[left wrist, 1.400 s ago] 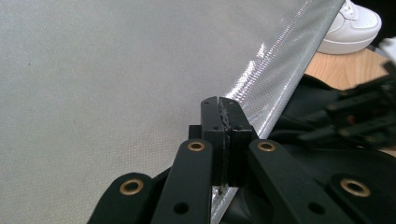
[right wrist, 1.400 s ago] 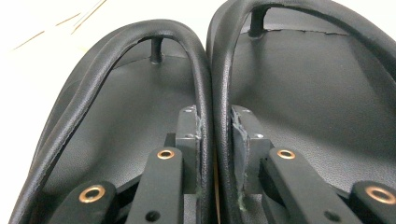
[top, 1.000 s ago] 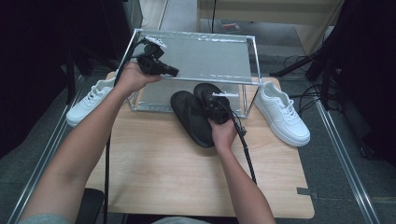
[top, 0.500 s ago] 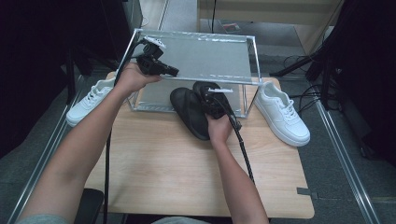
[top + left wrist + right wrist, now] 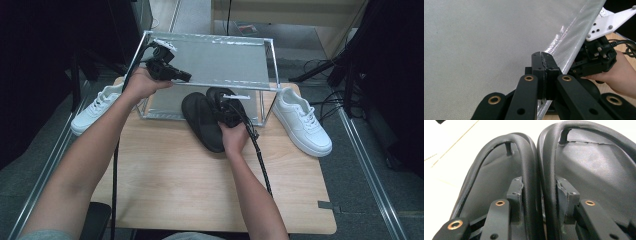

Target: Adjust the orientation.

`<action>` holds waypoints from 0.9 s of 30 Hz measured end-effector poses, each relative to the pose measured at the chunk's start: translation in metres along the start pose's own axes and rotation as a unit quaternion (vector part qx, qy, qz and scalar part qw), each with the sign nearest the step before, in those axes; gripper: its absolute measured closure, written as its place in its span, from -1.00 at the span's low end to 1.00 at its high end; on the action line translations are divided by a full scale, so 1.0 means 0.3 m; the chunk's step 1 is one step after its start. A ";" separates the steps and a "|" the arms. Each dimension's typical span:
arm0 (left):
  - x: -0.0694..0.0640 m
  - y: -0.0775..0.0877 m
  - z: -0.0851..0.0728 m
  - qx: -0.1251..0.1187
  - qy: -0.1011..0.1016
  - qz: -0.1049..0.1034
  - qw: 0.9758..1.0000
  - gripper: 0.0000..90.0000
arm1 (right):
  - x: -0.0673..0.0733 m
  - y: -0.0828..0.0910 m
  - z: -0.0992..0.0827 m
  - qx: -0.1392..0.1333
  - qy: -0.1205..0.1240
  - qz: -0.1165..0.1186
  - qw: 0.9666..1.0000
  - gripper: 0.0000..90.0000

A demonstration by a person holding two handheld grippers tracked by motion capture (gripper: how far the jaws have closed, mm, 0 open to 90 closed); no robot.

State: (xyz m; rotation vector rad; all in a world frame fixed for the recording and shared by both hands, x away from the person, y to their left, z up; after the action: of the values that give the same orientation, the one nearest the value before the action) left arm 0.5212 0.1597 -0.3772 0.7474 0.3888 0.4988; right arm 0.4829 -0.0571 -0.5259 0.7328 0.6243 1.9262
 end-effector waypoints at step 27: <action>-0.001 0.001 0.002 0.003 0.006 0.002 1.000 1.00 | -0.021 0.223 -0.096 -0.022 0.044 0.017 0.999 0.32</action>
State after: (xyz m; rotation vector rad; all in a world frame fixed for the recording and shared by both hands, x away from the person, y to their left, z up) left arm 0.5212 0.1593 -0.3766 0.7518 0.3997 0.5051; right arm 0.4248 -0.0945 -0.5013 0.6374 0.6249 2.0059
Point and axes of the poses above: each handheld gripper's, and its own axes: y roughly backward along the jaws, z roughly out of its top, x roughly to its left, the point moved 3 cm from there along -y, roughly forward along the jaws, and after that the axes turned 6 degrees about x, right-handed, at the moved point
